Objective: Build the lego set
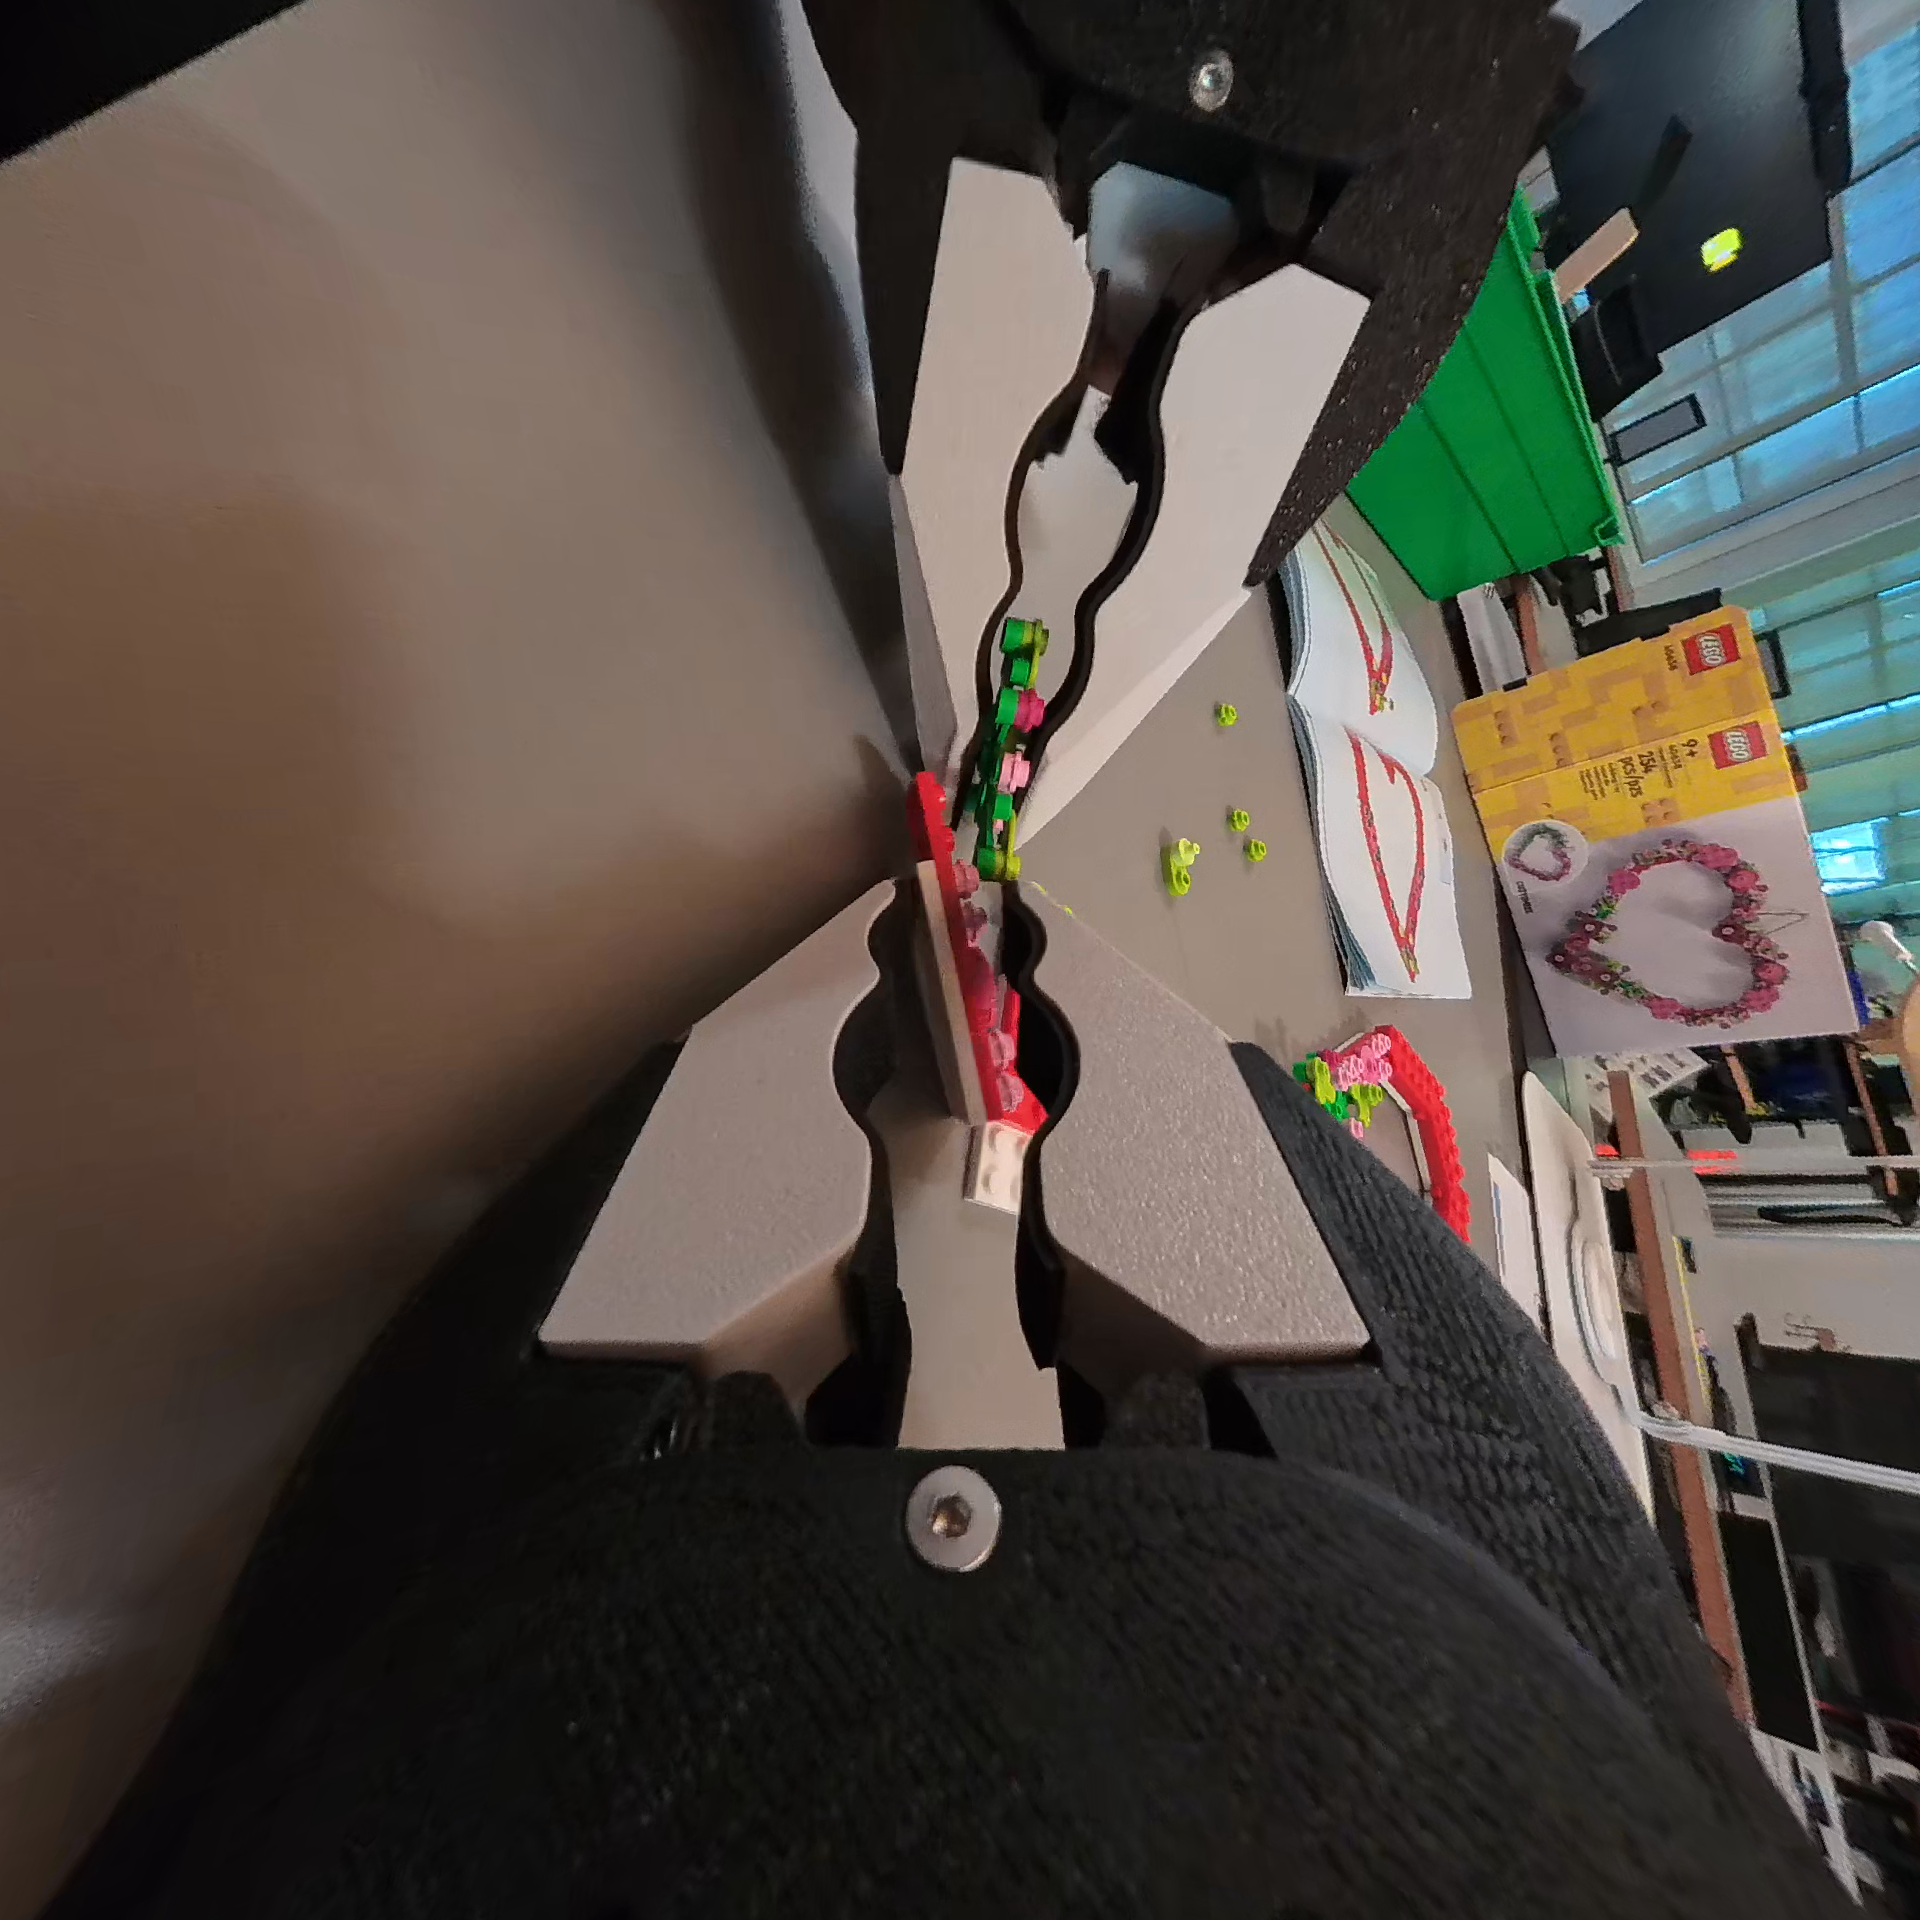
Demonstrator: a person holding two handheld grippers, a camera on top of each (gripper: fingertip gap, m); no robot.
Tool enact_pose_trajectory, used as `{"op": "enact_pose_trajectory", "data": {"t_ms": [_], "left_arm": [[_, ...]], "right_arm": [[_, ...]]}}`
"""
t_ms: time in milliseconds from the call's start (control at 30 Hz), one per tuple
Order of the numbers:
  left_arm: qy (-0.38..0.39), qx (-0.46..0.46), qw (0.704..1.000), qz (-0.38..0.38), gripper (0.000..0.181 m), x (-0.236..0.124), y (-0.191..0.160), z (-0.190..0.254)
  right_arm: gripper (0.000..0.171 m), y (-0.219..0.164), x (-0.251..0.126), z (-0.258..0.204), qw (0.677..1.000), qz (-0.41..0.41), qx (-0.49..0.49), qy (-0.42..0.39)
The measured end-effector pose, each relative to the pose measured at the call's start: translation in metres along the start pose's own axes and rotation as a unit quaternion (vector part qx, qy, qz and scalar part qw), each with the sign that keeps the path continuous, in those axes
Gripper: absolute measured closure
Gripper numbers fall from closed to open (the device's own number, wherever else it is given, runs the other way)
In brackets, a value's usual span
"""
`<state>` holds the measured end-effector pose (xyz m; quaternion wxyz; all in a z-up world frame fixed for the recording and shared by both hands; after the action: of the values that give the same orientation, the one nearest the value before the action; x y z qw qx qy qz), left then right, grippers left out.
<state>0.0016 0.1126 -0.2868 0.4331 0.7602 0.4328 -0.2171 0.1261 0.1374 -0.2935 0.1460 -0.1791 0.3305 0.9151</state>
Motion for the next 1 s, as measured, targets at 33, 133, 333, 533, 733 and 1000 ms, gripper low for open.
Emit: {"op": "enact_pose_trajectory", "data": {"t_ms": [33,133,333,533,733,1000], "left_arm": [[0.003,0.001,1.000,-0.002,0.174,0.0001,-0.0003,-0.0002],[0.008,0.002,1.000,-0.006,0.174,0.0003,-0.0003,-0.0004],[0.021,0.004,1.000,-0.022,0.174,0.0013,-0.0004,-0.0012],[0.037,0.008,0.999,-0.018,0.174,0.0034,-0.0008,-0.0017],[0.037,0.008,0.999,-0.016,0.174,0.0041,-0.0010,-0.0025],[0.041,0.004,0.999,-0.012,0.174,0.0050,-0.0022,-0.0036]], "right_arm": [[0.156,-0.0001,0.0001,0.0001,1.000,0.001,-0.001,-0.001],[0.156,-0.0005,0.0008,0.0003,1.000,0.000,-0.011,-0.008],[0.157,-0.0019,0.0016,-0.0006,0.999,0.001,-0.032,-0.025],[0.161,0.0012,-0.0012,0.0006,0.999,0.020,-0.024,-0.032],[0.156,-0.0036,-0.0002,0.0006,1.000,0.006,-0.020,-0.022],[0.161,-0.0074,-0.0007,0.0024,1.000,-0.011,-0.014,-0.017]]}}
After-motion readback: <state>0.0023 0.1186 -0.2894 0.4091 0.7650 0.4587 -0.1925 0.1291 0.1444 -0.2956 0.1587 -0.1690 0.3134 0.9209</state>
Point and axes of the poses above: each gripper's, where its closed fingertips meet, x out along the fingers, y out of its top, z = x × y across the jaws, the point moved 8 cm from there along -x, back along the fingers, and after that the axes turned 4 degrees about -y, right-handed, at the moved point
